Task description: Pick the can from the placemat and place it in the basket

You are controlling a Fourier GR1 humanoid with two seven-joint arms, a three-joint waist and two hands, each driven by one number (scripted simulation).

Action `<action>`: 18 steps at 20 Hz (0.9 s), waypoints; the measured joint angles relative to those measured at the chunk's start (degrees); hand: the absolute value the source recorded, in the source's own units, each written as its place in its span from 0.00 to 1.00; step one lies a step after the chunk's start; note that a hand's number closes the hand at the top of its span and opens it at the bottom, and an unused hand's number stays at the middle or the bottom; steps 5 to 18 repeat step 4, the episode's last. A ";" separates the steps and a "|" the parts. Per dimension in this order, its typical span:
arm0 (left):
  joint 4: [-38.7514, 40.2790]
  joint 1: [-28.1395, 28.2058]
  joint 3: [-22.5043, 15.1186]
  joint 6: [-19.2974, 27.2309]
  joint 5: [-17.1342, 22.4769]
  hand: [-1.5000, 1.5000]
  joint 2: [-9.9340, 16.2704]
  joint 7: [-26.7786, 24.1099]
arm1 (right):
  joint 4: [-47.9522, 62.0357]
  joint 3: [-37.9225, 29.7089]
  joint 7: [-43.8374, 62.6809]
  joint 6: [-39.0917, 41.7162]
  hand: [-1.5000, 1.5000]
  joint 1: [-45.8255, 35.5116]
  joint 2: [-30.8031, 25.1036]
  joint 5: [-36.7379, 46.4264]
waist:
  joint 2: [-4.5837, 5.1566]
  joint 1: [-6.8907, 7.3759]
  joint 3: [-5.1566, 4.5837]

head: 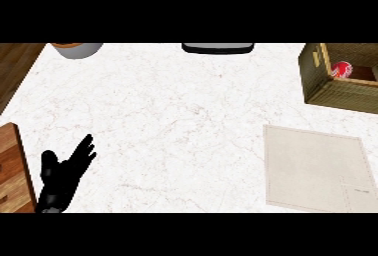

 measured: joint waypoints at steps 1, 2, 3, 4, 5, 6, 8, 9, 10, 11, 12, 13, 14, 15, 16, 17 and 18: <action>-0.04 0.13 0.12 -0.21 0.10 0.50 0.07 -0.13 | 0.28 -0.64 -0.33 -0.28 0.00 0.70 -0.74 -0.53 | 0.00 -0.08 -0.03; 0.37 0.17 0.35 -0.39 0.25 0.50 0.03 -0.63 | 0.47 -1.27 -0.02 -0.07 0.00 0.83 -2.09 -1.02 | 0.00 -0.19 -0.01; -0.04 0.40 0.38 -0.28 0.25 0.50 -0.02 -0.47 | 0.90 -1.97 -0.37 0.04 0.00 1.83 -3.15 -1.56 | -0.01 -0.27 -0.04; -0.29 0.67 -0.05 0.30 -0.23 0.50 -0.71 -0.81 | 1.20 -2.35 -0.12 0.36 0.00 2.11 -4.16 -1.93 | -0.03 -0.29 -0.02; -0.29 0.67 -0.05 0.30 -0.23 0.50 -0.71 -0.81 | 1.20 -2.35 -0.12 0.36 0.00 2.11 -4.16 -1.93 | -0.03 -0.29 -0.02; -0.29 0.67 -0.05 0.30 -0.23 0.50 -0.71 -0.81 | 1.20 -2.35 -0.12 0.36 0.00 2.11 -4.16 -1.93 | -0.03 -0.29 -0.02; -0.29 0.67 -0.05 0.30 -0.23 0.50 -0.71 -0.81 | 1.20 -2.35 -0.12 0.36 0.00 2.11 -4.16 -1.93 | -0.03 -0.29 -0.02; -0.29 0.67 -0.05 0.30 -0.23 0.50 -0.71 -0.81 | 1.20 -2.35 -0.12 0.36 0.00 2.11 -4.16 -1.93 | -0.03 -0.29 -0.02; -0.29 0.67 -0.05 0.30 -0.23 0.50 -0.71 -0.81 | 1.20 -2.35 -0.12 0.36 0.00 2.11 -4.16 -1.93 | -0.03 -0.29 -0.02; -0.29 0.67 -0.05 0.30 -0.23 0.50 -0.71 -0.81 | 1.20 -2.35 -0.12 0.36 0.00 2.11 -4.16 -1.93 | -0.03 -0.29 -0.02; -0.29 0.67 -0.05 0.30 -0.23 0.50 -0.71 -0.81 | 1.20 -2.35 -0.12 0.36 0.00 2.11 -4.16 -1.93 | -0.03 -0.29 -0.02; -0.29 0.67 -0.05 0.30 -0.23 0.50 -0.71 -0.81 | 1.20 -2.35 -0.12 0.36 0.00 2.11 -4.16 -1.93 | -0.03 -0.29 -0.02; -0.29 0.67 -0.05 0.30 -0.23 0.50 -0.71 -0.81 | 1.20 -2.35 -0.12 0.36 0.00 2.11 -4.16 -1.93 | -0.03 -0.29 -0.02; -0.29 0.67 -0.05 0.30 -0.23 0.50 -0.71 -0.81 | 1.20 -2.35 -0.12 0.36 0.00 2.11 -4.16 -1.93 | -0.03 -0.29 -0.02; -0.29 0.67 -0.05 0.30 -0.23 0.50 -0.71 -0.81 | 1.20 -2.35 -0.12 0.36 0.00 2.11 -4.16 -1.93 | -0.03 -0.29 -0.02; -0.29 0.67 -0.05 0.30 -0.23 0.50 -0.71 -0.81 | 1.20 -2.35 -0.12 0.36 0.00 2.11 -4.16 -1.93 | -0.03 -0.29 -0.02; -0.29 0.67 -0.05 0.30 -0.23 0.50 -0.71 -0.81 | 1.20 -2.35 -0.12 0.36 0.00 2.11 -4.16 -1.93 | -0.03 -0.29 -0.02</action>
